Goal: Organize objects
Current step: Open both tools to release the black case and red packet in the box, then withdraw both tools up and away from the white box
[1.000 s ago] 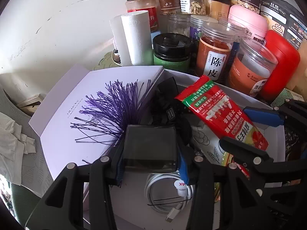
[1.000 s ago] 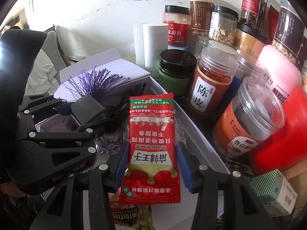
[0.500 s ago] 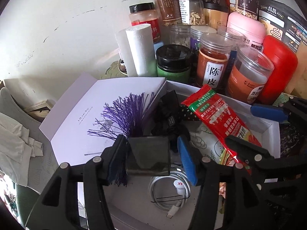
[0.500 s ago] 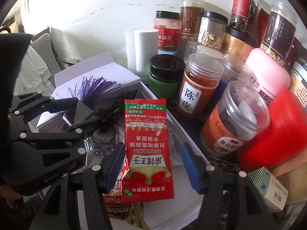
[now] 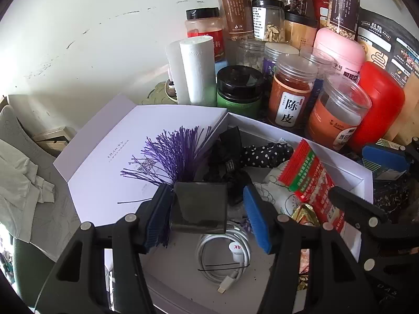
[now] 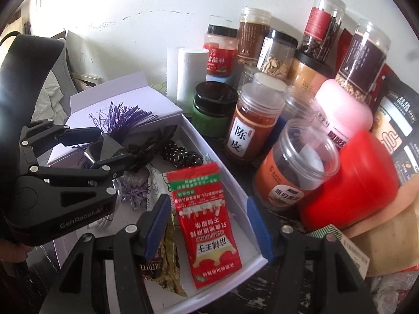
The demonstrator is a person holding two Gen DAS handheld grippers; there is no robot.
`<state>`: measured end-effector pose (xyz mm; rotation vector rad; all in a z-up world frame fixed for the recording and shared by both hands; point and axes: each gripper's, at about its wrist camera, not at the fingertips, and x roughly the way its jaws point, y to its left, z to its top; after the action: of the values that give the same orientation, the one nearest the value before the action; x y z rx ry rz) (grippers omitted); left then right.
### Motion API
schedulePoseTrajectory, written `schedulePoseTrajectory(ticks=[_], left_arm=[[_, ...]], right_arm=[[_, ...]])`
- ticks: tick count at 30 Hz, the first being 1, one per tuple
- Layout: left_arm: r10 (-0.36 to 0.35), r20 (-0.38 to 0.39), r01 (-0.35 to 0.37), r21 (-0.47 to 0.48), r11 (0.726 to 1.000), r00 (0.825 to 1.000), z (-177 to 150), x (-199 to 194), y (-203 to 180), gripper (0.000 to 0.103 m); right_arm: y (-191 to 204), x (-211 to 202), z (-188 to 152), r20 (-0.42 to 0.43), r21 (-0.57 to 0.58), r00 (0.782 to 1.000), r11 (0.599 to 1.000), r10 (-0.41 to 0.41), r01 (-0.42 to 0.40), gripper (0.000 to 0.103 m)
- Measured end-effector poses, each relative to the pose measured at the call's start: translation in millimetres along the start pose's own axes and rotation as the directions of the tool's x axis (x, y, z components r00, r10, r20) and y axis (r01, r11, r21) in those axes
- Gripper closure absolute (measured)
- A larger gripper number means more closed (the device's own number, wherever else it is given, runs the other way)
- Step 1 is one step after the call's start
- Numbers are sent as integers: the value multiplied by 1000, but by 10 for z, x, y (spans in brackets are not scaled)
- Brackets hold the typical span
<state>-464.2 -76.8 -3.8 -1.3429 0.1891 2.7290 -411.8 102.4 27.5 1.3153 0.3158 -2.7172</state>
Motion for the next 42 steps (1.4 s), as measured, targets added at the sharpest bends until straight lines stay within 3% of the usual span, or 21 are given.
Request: schedulePoseTrajectory(ticks=[6,14,26,36,42], left_arm=[[60,21,-60,-7,998,998,-40,-255,3,32],[92,50,-90,-42,995,995,-112,-711,33,31],[152,124,-142,-85,986,981,-272,-1596,37,20],[162,172,-149,-86,985,972,-619,-2404,-124,18],[178,185,-161,-102,982,967,-848,-2781,-229,18]], right_arm=[[-68,-195,-10,24,27,1000,1000,11,-12,42],[-125,-568,-50,76,32,997,999,14,-17,42],[-154,-1227,-161,168,33,986,999,7,-13,29],[-80,-1862,-385,245,21,969,999,19,-25,15],[-80,-2187,-583,280,28,960,999,15,-23,15]])
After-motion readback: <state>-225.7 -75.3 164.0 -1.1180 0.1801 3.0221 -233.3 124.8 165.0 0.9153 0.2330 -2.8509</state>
